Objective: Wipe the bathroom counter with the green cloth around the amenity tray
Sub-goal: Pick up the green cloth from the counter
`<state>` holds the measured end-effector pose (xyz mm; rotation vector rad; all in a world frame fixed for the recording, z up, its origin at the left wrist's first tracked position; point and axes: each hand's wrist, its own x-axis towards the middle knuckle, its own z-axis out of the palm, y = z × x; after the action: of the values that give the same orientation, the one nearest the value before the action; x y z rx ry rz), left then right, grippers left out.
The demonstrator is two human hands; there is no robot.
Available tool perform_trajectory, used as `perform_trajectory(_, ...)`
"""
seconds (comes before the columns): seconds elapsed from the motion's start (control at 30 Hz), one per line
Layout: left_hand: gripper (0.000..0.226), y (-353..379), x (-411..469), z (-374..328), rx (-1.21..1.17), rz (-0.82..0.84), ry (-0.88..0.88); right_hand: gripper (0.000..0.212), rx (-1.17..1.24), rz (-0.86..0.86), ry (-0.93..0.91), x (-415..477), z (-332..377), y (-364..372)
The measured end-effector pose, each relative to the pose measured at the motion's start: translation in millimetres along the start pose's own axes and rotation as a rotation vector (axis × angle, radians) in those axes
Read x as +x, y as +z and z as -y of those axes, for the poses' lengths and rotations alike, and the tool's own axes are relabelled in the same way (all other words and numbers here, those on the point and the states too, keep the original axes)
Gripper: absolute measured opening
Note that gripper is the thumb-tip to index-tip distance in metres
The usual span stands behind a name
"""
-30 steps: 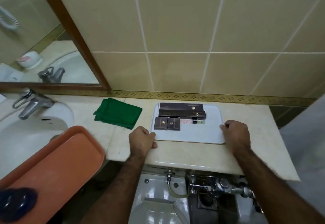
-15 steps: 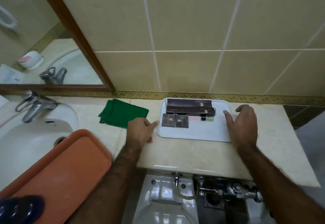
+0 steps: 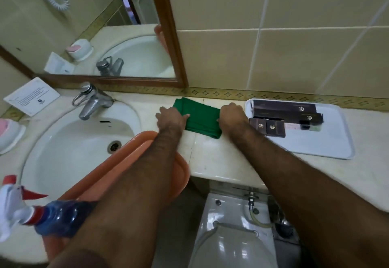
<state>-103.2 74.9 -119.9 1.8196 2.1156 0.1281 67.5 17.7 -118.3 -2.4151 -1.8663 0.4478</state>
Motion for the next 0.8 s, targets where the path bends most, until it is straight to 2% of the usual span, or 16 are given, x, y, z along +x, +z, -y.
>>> perform_trajectory(0.1, 0.05, -1.1, 3.6, -0.1, -0.162, 0.068, -0.001, 0.029, 0.135, -0.018, 0.132, -1.5, 2.0, 4.1)
perform_trajectory(0.23, 0.024, -7.4, 1.2, 5.5, -0.566, 0.22, -0.069, 0.022, 0.511, -0.081, 0.172, -16.8, 14.1, -6.6)
perform_trajectory(0.33, 0.019, -30.1, -6.5, 15.0, -0.748, 0.152, -0.04, 0.01, 0.712, -0.139, 0.169, -36.6, 31.0, -31.9)
perform_trajectory(0.43, 0.005, -65.9, -19.8, 29.5, -0.929, 0.002, -0.027, 0.018, 0.927, -0.173, 0.178, -61.3, 50.7, -62.7)
perform_trajectory(0.5, 0.005, -88.1, -32.3, 45.2, -0.947, -0.086, -0.024, 0.033, 1.119, -0.091, 0.198, -81.7, 65.4, -76.0)
perform_trajectory(0.57, 0.006, -102.8, -45.9, 61.9, -0.891, -0.154, -0.022, 0.042, 1.19, 0.017, 0.206, -101.4, 80.7, -80.6)
perform_trajectory(0.63, 0.006, -110.8, -59.5, 80.7, -0.816, -0.172, -0.033, 0.034, 1.155, 0.085, 0.224, -119.5, 96.5, -75.5)
perform_trajectory(0.8, 0.028, -95.8, -76.1, 124.7, -0.58, -0.112, -0.094, 0.024, 1.01, 0.176, 0.288, -148.9, 122.0, -31.9)
